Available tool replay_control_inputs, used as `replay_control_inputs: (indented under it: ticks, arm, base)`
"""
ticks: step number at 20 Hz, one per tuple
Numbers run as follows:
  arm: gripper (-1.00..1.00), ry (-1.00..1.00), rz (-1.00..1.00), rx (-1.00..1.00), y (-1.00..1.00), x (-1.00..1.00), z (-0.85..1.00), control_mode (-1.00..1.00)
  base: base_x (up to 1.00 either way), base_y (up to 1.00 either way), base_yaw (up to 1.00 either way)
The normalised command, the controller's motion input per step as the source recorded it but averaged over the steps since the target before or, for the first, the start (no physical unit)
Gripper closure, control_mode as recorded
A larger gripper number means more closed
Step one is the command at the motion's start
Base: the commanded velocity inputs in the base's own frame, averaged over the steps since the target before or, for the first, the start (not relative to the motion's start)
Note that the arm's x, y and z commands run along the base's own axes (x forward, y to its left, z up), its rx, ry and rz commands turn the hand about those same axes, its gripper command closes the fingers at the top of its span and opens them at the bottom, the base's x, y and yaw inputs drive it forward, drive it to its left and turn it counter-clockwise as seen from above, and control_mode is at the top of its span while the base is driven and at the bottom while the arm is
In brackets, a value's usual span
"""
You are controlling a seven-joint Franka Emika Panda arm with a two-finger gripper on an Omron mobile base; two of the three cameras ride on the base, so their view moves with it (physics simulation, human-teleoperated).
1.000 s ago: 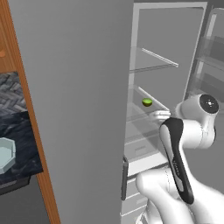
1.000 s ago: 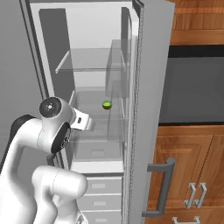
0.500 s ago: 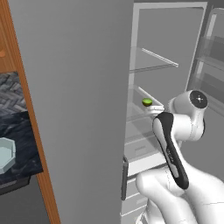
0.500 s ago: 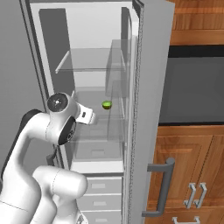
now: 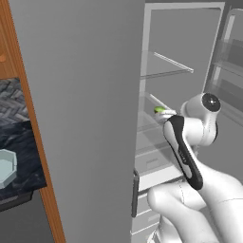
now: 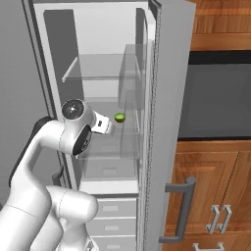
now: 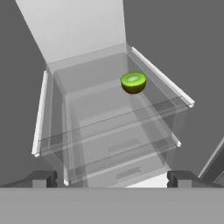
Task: Pick the peach and kiwi from the fridge and place them inside the tupperware on the counter.
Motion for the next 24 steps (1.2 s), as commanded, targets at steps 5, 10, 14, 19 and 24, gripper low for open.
replay_control_inputs:
  ticks: [5,10,14,19,24]
  arm:
    - [-1.0,0.0,0.0,0.0,-0.03,0.21,-0.16,-1.0]
    - [-1.0,0.0,0.0,0.0,0.0,0.19,-0.26,-1.0]
    - [-1.0,0.0,0.0,0.0,-0.01,0.2,-0.19,-1.0]
    - [-1.0,0.0,0.0,0.0,-0.01,0.27,-0.11,-1.0]
    - [-1.0,0.0,0.0,0.0,-0.03,0.23,-0.06,-1.0]
  base:
    - [0.0,0.0,0.0]
    - [0.0,0.0,0.0]
    - [0.0,0.0,0.0]
    - [0.0,0.0,0.0]
    - [0.0,0.0,0.0]
